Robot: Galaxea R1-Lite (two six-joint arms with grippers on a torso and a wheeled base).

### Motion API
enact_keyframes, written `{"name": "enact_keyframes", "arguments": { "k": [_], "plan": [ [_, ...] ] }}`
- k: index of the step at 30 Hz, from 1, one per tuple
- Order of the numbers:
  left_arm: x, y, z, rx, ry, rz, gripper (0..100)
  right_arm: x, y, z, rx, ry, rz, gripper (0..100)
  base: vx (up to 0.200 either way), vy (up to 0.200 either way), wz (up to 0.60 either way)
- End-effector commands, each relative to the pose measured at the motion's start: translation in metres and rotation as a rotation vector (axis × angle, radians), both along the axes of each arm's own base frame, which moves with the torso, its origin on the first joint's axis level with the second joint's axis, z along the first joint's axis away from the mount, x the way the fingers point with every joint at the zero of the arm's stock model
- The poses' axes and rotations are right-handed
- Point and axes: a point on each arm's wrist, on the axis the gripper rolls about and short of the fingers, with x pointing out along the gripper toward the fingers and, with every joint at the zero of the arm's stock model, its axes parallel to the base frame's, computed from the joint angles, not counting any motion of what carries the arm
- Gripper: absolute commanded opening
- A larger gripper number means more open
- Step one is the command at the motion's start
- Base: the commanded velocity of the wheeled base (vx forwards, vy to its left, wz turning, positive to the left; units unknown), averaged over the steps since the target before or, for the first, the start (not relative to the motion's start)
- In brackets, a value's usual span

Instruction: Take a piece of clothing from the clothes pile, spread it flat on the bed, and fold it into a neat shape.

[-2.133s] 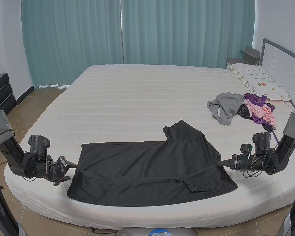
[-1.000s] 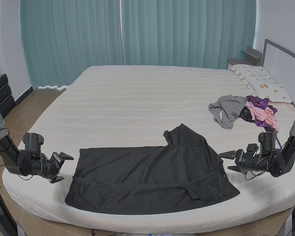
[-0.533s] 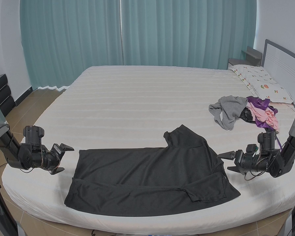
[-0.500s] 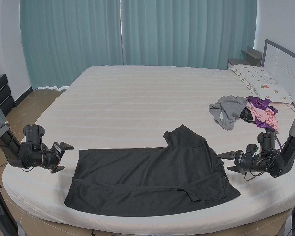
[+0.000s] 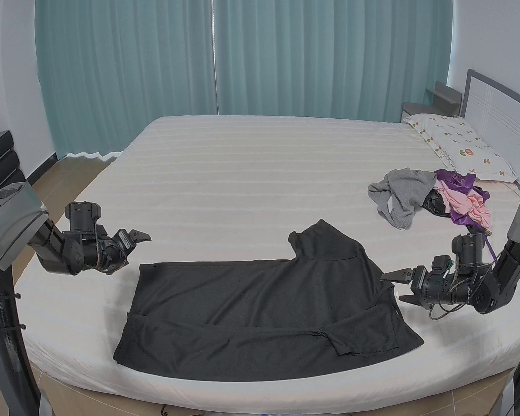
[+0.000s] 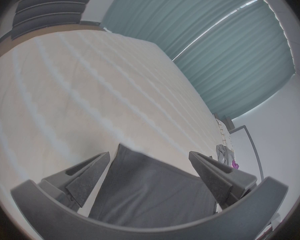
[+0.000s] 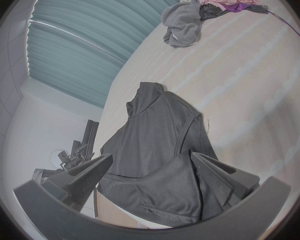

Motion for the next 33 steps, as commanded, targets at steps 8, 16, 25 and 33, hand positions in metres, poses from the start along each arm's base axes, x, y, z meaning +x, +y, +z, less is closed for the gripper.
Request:
{"name": "enact_keyframes", "arguments": {
  "k": [8, 16, 25, 33],
  "plan": [
    [0.040, 0.001, -0.048, -0.002, -0.010, -0.078, 100, -0.001, 0.003, -0.001, -0.002, 0.005, 0.011, 100, 0.000, 0.000, 0.00],
    [0.043, 0.001, -0.055, 0.005, -0.003, -0.070, 100, -0.004, 0.010, -0.003, -0.007, 0.015, 0.026, 100, 0.000, 0.000, 0.00],
    [0.043, 0.002, -0.054, 0.004, -0.006, -0.066, 100, -0.005, 0.010, -0.005, -0.011, 0.021, 0.032, 100, 0.000, 0.000, 0.00],
    [0.044, 0.002, -0.057, 0.026, 0.002, -0.044, 0, -0.005, 0.009, -0.005, -0.010, 0.023, 0.029, 100, 0.000, 0.000, 0.00]
  ]
}}
